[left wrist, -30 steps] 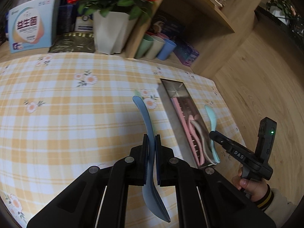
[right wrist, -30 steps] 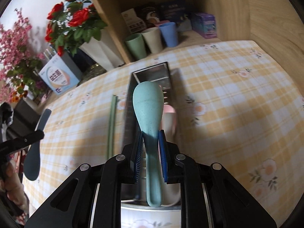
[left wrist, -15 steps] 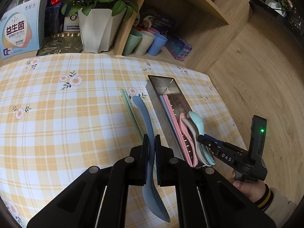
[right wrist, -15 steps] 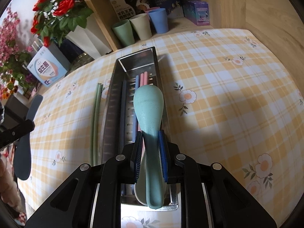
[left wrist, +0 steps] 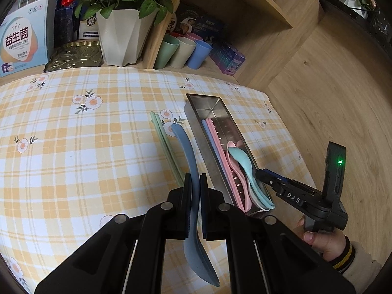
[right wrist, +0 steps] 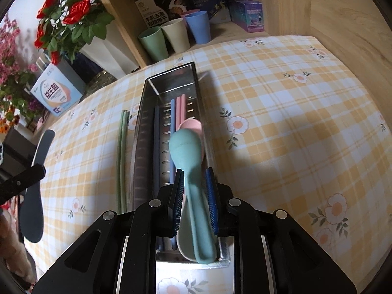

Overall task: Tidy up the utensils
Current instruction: 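Lower the mint-green spoon into the steel tray and open the right tool, then lower the blue spoon into the steel tray and open the left tool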

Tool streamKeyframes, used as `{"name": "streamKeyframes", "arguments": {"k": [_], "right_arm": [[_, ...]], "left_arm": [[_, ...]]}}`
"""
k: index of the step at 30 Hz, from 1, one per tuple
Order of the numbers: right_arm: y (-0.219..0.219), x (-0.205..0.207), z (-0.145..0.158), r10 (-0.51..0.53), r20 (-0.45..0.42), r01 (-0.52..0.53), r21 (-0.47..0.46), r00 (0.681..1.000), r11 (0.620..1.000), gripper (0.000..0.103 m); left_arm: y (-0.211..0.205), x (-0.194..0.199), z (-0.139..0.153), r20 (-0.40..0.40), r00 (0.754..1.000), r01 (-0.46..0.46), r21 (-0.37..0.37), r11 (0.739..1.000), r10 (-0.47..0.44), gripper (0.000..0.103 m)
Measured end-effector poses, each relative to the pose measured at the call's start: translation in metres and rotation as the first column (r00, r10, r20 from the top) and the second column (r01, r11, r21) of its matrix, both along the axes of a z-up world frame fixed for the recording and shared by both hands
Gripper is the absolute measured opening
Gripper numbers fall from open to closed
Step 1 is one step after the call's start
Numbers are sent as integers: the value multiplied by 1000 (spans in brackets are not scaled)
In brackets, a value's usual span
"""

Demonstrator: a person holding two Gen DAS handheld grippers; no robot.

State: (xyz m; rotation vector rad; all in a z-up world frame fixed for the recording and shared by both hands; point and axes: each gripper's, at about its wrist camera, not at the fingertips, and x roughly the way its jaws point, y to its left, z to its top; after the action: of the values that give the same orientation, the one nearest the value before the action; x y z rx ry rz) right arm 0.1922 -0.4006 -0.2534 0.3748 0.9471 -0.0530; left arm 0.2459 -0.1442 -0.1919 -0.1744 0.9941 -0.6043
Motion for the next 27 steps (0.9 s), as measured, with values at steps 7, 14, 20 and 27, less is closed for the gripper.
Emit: {"name": "streamKeyframes", "arguments": {"k": [7, 14, 20, 27], "right_arm": [[-13, -12, 6, -36, 17, 37, -10, 999, 999, 56], [-31, -16, 6, -63, 18, 63, 11, 998, 998, 64], [-43, -19, 2, -73, 20, 72, 43, 997, 996, 65], [-55, -22, -6, -89, 16, 87, 76, 996, 993, 65]], "left_arm": [[-26, 2, -1, -14, 999, 36, 12, 999, -35, 6], [-64, 11, -8, -55, 997, 49, -5, 999, -49, 6], [-102, 15, -23, -97, 993, 75, 11, 997, -74, 6], [-133, 19, -42, -131, 987, 101, 55, 993, -93, 6]]}}
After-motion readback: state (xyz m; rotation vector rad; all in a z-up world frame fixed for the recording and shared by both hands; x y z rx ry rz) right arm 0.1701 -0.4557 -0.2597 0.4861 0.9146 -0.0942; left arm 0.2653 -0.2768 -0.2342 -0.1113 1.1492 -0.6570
